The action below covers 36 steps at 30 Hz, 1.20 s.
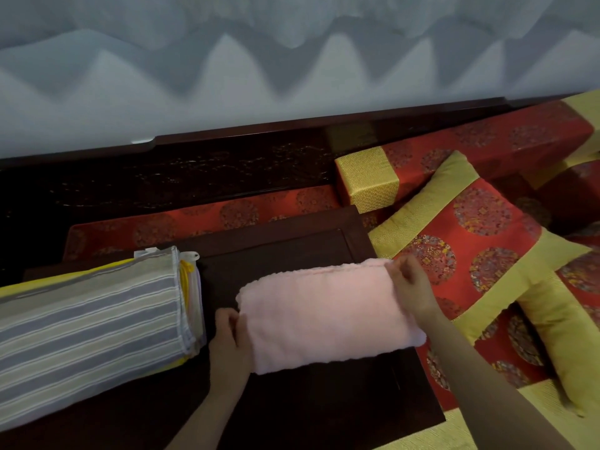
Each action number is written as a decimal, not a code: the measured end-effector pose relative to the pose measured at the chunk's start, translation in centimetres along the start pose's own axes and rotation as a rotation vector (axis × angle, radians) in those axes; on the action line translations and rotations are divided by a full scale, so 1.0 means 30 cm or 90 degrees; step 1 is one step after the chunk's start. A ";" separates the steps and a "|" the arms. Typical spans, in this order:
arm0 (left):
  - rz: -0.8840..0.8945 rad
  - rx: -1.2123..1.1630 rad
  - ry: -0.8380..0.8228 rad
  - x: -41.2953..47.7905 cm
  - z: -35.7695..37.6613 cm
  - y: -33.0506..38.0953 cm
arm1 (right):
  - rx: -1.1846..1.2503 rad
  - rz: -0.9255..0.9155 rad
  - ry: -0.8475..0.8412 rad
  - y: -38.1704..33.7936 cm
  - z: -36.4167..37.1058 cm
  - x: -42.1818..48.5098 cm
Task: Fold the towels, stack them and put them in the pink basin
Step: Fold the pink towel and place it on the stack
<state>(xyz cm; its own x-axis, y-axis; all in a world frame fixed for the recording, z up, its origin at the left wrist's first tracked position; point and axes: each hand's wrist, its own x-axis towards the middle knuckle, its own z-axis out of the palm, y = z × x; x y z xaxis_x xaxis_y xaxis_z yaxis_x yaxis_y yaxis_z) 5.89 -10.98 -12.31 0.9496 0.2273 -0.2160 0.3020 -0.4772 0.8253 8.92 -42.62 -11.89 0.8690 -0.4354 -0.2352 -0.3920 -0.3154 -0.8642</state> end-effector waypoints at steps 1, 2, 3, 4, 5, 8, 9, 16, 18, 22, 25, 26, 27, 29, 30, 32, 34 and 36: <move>0.003 0.009 0.012 0.002 -0.003 -0.006 | -0.035 -0.011 0.006 -0.001 0.005 0.006; 0.003 0.020 0.013 0.006 -0.003 -0.015 | -0.071 -0.019 0.012 0.000 0.009 0.011; 0.006 0.037 0.008 0.010 -0.002 -0.026 | -0.107 -0.023 0.016 0.000 0.016 0.015; 0.009 0.052 -0.001 0.016 0.000 -0.033 | -0.143 -0.024 0.022 0.002 0.023 0.018; 0.006 0.061 -0.010 0.021 0.001 -0.037 | -0.180 -0.022 0.028 0.007 0.030 0.019; -0.029 0.060 -0.020 0.036 0.006 -0.034 | -0.225 0.010 0.025 0.018 0.042 0.019; -0.046 0.048 -0.005 0.037 0.006 -0.028 | -0.201 0.032 0.018 0.017 0.043 0.018; -0.309 -0.074 -0.041 0.014 0.016 0.006 | -0.009 0.203 -0.055 0.030 -0.045 -0.070; -0.364 -0.115 -0.143 0.023 0.016 -0.007 | -0.027 0.275 -0.086 0.062 -0.056 -0.088; -0.219 -0.080 -0.155 0.008 0.033 0.031 | -0.071 0.249 -0.040 0.087 -0.046 -0.118; -0.007 0.031 -0.043 -0.036 0.029 0.084 | -0.123 0.100 -0.011 0.025 -0.051 -0.149; 0.030 0.028 -0.016 -0.045 0.016 0.101 | -0.125 0.073 -0.010 -0.006 -0.056 -0.160; 0.054 0.012 0.002 -0.049 -0.004 0.120 | -0.124 0.054 -0.012 -0.038 -0.062 -0.168; 0.093 -0.026 0.031 -0.039 -0.057 0.167 | -0.113 0.021 -0.008 -0.105 -0.079 -0.176; 0.114 -0.044 0.040 -0.035 -0.106 0.195 | -0.092 0.001 -0.006 -0.152 -0.082 -0.186; 0.134 -0.065 0.035 -0.013 -0.215 0.246 | -0.030 -0.030 -0.009 -0.250 -0.083 -0.207; 0.122 -0.080 0.032 0.015 -0.378 0.276 | 0.051 -0.053 -0.045 -0.387 -0.039 -0.246; 0.128 -0.066 0.047 0.042 -0.523 0.296 | 0.099 -0.070 -0.094 -0.511 0.019 -0.278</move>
<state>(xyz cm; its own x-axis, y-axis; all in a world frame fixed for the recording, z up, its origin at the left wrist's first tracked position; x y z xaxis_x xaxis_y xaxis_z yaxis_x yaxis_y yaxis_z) 8.44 -1.60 2.93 0.9798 0.1999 -0.0060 0.0933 -0.4306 0.8977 7.87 -33.68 3.07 0.9429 -0.2746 -0.1887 -0.2514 -0.2148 -0.9437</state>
